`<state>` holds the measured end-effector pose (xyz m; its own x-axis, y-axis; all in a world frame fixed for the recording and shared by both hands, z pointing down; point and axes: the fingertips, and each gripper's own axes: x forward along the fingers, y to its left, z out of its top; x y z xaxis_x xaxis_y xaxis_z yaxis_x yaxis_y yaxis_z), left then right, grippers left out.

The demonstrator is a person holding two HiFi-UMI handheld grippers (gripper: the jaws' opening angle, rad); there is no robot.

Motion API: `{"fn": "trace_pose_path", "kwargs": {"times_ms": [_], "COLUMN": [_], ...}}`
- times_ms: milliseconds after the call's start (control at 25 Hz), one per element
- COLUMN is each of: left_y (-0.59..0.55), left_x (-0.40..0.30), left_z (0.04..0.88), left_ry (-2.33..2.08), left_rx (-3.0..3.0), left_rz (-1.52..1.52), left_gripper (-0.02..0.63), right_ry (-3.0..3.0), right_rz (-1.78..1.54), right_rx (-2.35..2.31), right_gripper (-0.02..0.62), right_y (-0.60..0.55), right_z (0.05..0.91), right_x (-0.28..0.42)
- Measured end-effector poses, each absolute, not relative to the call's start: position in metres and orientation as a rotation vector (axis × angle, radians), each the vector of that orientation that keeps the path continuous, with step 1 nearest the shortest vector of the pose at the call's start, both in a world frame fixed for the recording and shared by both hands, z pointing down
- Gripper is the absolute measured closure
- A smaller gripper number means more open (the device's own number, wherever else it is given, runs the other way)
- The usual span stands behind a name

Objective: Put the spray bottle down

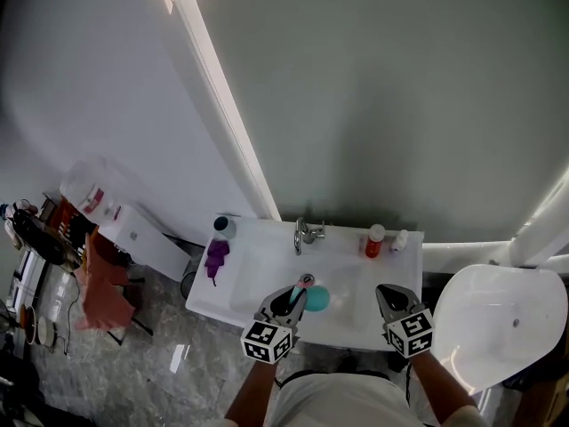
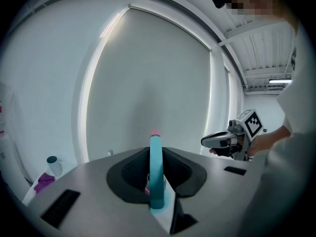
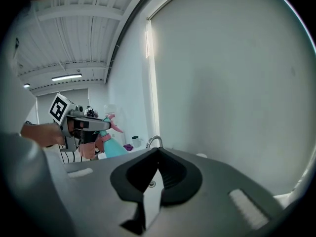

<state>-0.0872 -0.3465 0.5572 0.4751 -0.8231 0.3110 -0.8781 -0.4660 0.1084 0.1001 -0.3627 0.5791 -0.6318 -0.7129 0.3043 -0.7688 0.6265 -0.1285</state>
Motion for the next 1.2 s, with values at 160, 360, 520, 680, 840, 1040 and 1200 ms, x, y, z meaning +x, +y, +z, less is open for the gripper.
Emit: {"fn": "trace_pose_path", "kwargs": {"times_ms": [160, 360, 520, 680, 840, 1040, 1200], "left_y": [-0.364, -0.379, -0.395, -0.414, -0.439, -0.47, -0.496], "left_x": [-0.076, -0.064, -0.06, -0.057, -0.05, -0.041, -0.03], "left_z": [0.559, 0.56, 0.565, 0.571, 0.584, 0.606, 0.631], "left_ry": [-1.45, -1.425, -1.397, -1.338, -1.285, -1.234, -1.204], "left_rx": [2.481, 2.509, 2.526, 2.552, 2.596, 2.619, 2.643], "left_rz": [0.345, 0.385, 0.413, 0.435, 0.493, 0.529, 0.57], "left_gripper": [0.538, 0.538, 0.538, 0.538, 0.538, 0.538, 0.538], "right_ry": [-2.625, -2.599, -2.576, -2.536, -2.494, -2.44, -2.397], "right_rz": [0.384, 0.426, 0.457, 0.474, 0.507, 0.534, 0.553], "right_rx": [1.224, 1.272, 1.326, 1.388, 1.458, 1.528, 1.573], "right_gripper": [0.584, 0.584, 0.584, 0.584, 0.584, 0.584, 0.584], "right_y": [-0.376, -0.387, -0.393, -0.396, -0.404, -0.414, -0.422], "right_z": [0.582, 0.589, 0.592, 0.595, 0.602, 0.611, 0.622], "right_x": [0.108, 0.121, 0.125, 0.127, 0.13, 0.129, 0.13]}}
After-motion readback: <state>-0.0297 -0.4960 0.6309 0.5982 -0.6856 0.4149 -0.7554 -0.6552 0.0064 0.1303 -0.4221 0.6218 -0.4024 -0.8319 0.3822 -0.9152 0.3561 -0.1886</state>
